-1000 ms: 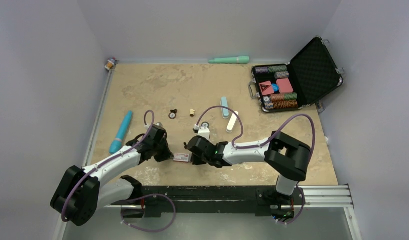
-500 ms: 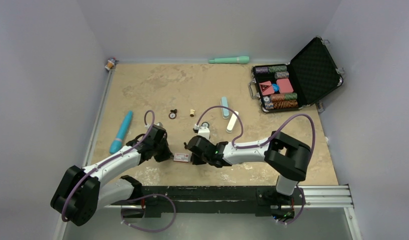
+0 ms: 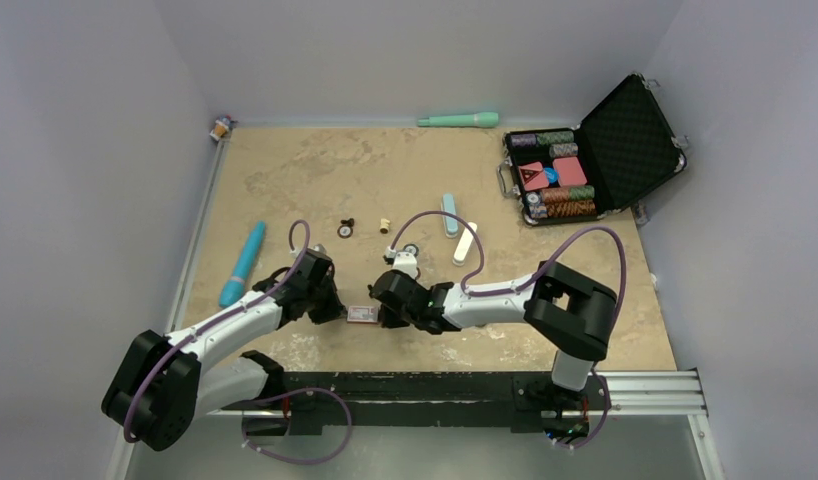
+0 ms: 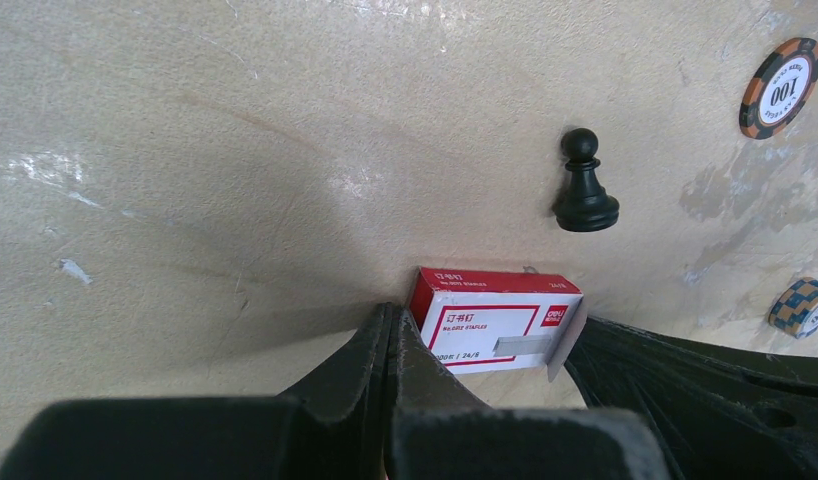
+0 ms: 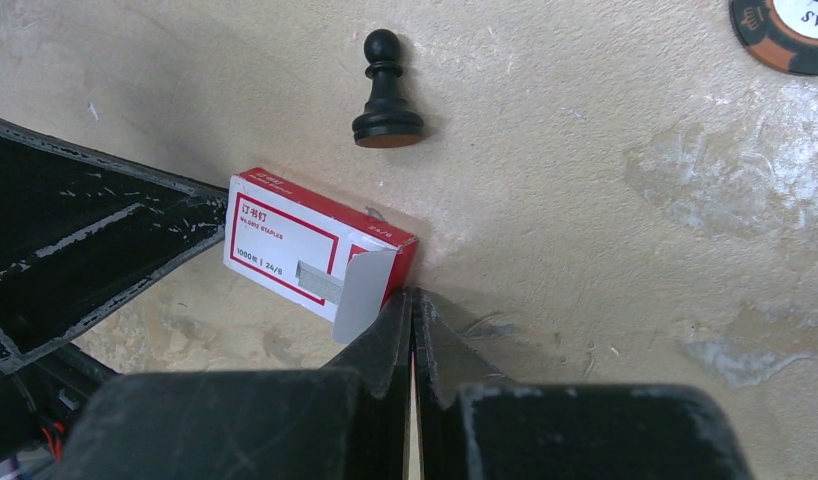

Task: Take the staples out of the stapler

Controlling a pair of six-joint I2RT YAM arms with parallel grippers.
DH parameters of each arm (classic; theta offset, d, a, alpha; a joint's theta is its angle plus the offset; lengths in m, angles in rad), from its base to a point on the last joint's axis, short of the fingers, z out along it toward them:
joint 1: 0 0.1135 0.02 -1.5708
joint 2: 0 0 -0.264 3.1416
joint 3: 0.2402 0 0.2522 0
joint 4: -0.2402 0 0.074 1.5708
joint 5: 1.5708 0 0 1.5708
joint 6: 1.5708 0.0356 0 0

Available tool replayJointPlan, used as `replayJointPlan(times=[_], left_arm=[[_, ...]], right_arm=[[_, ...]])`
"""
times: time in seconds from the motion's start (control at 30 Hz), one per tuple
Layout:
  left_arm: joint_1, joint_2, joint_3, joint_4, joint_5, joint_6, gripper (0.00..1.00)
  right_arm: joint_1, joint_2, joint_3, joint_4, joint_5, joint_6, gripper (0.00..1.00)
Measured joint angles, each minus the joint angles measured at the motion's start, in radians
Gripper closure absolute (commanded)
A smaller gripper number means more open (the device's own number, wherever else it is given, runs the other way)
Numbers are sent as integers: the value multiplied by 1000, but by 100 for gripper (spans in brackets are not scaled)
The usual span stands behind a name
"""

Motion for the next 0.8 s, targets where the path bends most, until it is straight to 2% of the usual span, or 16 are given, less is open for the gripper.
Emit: replayJointPlan(times=[0.33, 0.47, 0.53, 0.57, 0.63, 0.67, 0.7, 0.8], left_arm=[[0, 7, 11, -16, -2, -2, 100], [0, 3, 24, -66, 0, -1, 100], [-1, -16, 26, -115, 0, 0, 100], [-1, -32, 27, -146, 0, 0, 100], [-1, -71, 43, -215, 0, 0, 93], [-1, -93, 55, -243, 0, 1, 81], [-1, -124, 79, -285, -1, 3, 71], [-1, -216, 182, -392, -11, 26, 48]], right_arm=[[0, -5, 1, -15, 4, 1, 100], [0, -42, 1, -90, 10, 2, 100], [0, -84, 0, -128, 14, 1, 96], [0, -109, 0, -143, 15, 0, 89], [0, -183, -3, -172, 22, -4, 62], [0, -216, -3, -182, 27, -2, 54], [0, -257, -3, -195, 31, -10, 50], [0, -388, -3, -228, 43, -21, 47]])
